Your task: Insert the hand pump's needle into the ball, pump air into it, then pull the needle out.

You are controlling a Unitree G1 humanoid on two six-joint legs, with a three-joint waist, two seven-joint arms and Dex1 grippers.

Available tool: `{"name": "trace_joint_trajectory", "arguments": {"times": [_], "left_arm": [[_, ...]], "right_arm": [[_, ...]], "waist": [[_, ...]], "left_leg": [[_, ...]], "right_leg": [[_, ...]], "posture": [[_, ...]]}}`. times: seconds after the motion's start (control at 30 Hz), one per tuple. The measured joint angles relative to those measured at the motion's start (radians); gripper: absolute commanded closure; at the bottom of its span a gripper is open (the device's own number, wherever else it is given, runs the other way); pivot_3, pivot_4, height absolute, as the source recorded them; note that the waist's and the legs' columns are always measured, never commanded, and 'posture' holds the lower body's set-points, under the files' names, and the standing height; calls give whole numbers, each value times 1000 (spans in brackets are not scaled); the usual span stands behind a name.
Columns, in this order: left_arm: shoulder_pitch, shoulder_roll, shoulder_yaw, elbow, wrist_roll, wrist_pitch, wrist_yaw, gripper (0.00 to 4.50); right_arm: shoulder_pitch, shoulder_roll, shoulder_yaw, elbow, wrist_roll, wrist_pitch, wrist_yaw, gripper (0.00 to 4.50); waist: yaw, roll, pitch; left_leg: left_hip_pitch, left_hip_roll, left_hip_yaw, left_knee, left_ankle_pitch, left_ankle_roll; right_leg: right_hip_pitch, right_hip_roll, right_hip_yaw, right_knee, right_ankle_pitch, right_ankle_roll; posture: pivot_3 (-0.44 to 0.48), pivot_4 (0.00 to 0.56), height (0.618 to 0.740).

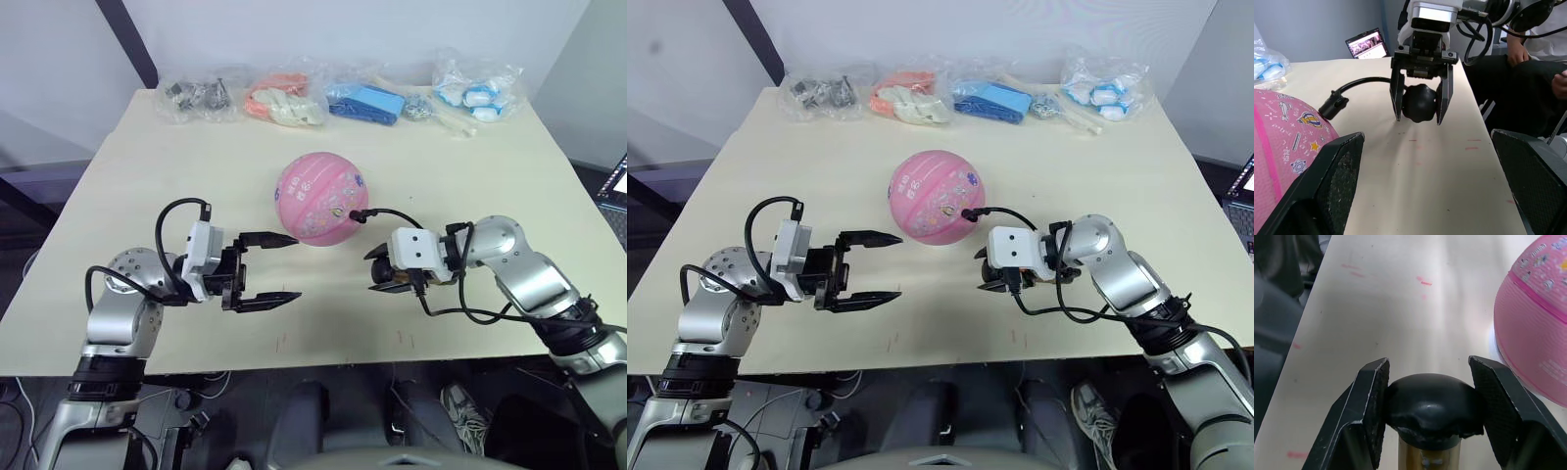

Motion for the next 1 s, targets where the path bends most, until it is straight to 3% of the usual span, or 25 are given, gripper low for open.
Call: {"name": "trace_joint_trajectory", "arguments": {"times": [0.07, 0.23, 1.0], "left_arm": [[0, 0, 2, 12, 0, -1, -1, 72], [-1, 0, 6, 22, 0, -5, -5, 0], [-31, 0, 5, 92, 10, -45, -42, 0]], "right_arm": [[0, 0, -9, 12, 6, -16, 1, 2408], [4, -10, -40, 52, 24, -55, 7, 25], [104, -9, -234, 23, 227, -147, 43, 25]], "waist": [[0, 0, 0], [1, 0, 0], [2, 0, 0]], "left_leg": [[0, 0, 0, 0, 0, 0], [0, 0, 0, 0, 0, 0], [0, 0, 1, 0, 0, 0]], "right_leg": [[0, 0, 0, 0, 0, 0], [0, 0, 0, 0, 0, 0], [0, 0, 1, 1, 0, 0]], "posture": [[0, 150, 740], [0, 150, 740], [0, 150, 740]]}}
